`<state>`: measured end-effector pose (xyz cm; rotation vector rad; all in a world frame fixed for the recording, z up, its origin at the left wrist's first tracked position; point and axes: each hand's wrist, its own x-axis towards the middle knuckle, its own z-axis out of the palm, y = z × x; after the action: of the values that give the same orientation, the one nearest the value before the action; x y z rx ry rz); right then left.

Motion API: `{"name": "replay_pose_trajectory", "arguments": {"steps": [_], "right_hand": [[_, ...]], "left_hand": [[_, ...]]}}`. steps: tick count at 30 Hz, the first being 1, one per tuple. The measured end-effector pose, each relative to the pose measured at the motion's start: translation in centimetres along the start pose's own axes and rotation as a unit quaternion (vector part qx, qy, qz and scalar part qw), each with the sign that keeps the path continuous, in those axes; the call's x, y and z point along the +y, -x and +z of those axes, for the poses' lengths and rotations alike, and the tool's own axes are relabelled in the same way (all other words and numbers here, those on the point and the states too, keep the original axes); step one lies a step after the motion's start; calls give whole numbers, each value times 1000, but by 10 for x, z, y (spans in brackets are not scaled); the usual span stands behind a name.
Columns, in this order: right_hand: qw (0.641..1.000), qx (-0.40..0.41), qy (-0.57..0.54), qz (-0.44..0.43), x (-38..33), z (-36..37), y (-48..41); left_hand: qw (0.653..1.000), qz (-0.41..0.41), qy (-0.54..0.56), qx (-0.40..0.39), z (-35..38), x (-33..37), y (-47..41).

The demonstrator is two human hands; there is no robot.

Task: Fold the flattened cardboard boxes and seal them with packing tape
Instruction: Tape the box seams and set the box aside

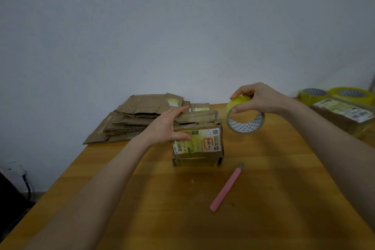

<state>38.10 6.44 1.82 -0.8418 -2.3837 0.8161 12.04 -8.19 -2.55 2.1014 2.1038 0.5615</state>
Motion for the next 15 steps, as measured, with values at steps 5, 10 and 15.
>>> {"name": "replay_pose_trajectory", "arguments": {"steps": [5, 10, 15], "right_hand": [[998, 10, -66, 22, 9, 11, 2], [989, 7, -125, 72, 18, 23, 5], [989, -29, -128, 73, 18, 29, 4]], "left_hand": [[1000, -6, -4, 1, -1, -3, -1], [1000, 7, -10, 9, 0, 1, 5], [995, 3, -99, 12, 7, -1, 13]]}}
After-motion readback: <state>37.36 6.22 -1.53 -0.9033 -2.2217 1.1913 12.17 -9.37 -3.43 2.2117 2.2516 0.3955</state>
